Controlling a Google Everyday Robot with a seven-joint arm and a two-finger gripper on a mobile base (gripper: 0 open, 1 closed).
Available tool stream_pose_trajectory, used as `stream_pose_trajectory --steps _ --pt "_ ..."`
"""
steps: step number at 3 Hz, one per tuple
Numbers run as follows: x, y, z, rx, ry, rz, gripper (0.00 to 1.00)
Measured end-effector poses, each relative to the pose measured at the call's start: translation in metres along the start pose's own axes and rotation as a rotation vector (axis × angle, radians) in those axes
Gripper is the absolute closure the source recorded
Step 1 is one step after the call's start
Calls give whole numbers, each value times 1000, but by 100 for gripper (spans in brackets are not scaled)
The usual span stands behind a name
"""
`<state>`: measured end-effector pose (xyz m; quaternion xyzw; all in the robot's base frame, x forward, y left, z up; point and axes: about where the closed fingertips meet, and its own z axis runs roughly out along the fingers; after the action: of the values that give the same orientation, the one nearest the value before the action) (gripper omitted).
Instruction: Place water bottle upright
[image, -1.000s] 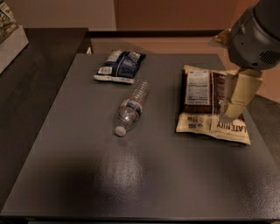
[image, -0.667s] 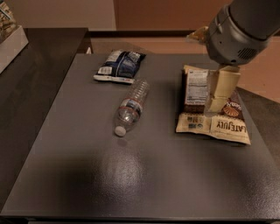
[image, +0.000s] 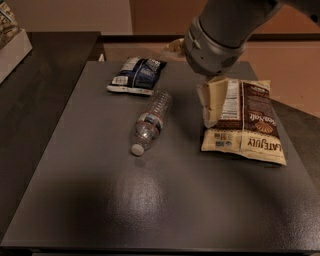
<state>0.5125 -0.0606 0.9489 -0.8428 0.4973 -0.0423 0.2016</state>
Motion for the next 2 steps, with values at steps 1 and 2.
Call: stream_pose_trajectory --steps 1,2 --pt "-20 -15 23 -36 10 -166 0" --pt "-36 -22 44 -82 15 -313 0"
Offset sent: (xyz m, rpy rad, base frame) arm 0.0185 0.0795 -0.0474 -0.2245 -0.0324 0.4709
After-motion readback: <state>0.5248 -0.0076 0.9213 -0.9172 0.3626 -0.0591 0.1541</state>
